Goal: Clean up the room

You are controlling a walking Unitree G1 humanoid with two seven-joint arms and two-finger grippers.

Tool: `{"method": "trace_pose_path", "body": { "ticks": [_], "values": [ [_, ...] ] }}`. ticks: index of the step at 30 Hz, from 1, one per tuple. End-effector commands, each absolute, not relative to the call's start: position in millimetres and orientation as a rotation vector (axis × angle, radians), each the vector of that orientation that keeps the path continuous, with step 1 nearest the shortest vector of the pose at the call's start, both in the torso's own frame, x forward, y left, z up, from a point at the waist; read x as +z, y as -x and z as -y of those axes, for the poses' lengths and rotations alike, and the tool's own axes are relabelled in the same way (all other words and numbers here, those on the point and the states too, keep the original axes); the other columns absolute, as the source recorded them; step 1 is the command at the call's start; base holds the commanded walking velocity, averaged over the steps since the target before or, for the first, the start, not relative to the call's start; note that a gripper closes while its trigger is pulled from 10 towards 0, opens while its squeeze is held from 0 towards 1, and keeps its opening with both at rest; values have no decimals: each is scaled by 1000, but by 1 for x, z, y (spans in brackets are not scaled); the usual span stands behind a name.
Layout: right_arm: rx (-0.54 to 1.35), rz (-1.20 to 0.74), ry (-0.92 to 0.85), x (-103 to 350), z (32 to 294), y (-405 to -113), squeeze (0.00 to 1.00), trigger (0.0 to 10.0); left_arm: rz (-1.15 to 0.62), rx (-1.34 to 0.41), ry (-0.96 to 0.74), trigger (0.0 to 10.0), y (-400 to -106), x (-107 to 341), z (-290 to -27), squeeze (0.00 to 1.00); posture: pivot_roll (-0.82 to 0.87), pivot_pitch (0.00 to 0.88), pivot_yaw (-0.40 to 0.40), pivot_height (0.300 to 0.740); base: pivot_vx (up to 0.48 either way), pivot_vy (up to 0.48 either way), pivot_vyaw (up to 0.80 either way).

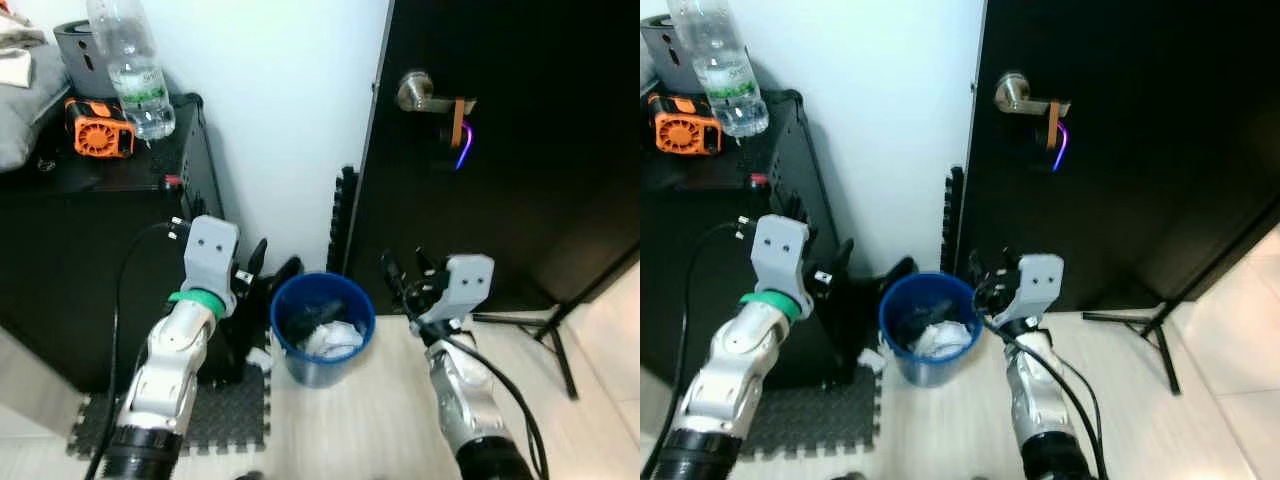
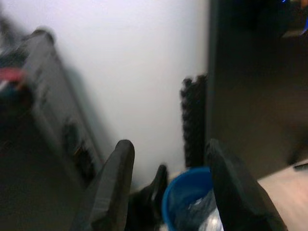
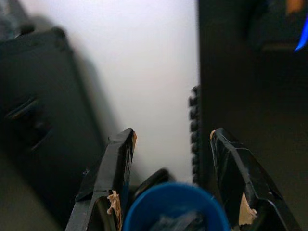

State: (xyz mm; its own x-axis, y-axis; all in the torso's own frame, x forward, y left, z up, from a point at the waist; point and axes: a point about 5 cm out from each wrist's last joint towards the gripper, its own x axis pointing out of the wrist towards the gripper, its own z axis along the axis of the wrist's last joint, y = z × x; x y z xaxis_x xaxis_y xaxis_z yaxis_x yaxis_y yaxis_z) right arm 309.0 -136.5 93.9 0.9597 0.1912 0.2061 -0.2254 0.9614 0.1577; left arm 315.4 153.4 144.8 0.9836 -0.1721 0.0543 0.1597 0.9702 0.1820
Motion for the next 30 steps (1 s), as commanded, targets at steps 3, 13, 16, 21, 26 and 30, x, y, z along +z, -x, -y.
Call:
{"method": "trace_pose_path", "body": {
  "ticks": [3,13,16,21,26,30],
  "values": [
    [214,179,-177,92,136,-308,0,10000,60,-160,-174,10000,-315,140,-154,0,105,0,42,706,-321,0,0],
    [206,166,-171,89,139,-307,0,10000,60,-161,-172,10000,-314,139,-153,0,101,0,39,706,-316,0,0],
    [201,154,-168,87,140,-307,0,10000,42,-164,-173,10000,-315,136,-152,0,100,0,39,706,-99,0,-317],
    [196,-8,-120,58,144,-302,0,10000,-167,-228,-173,10000,-312,101,-151,0,95,0,37,706,0,0,-784],
    [216,-240,-52,11,150,-279,0,10000,-362,-235,-198,10000,-299,54,-167,0,87,0,31,706,0,0,-783],
    [228,-476,4,-34,155,-240,0,10000,-566,-152,-328,10000,-268,1,-201,0,85,0,22,706,0,0,-781]
  ]
}}
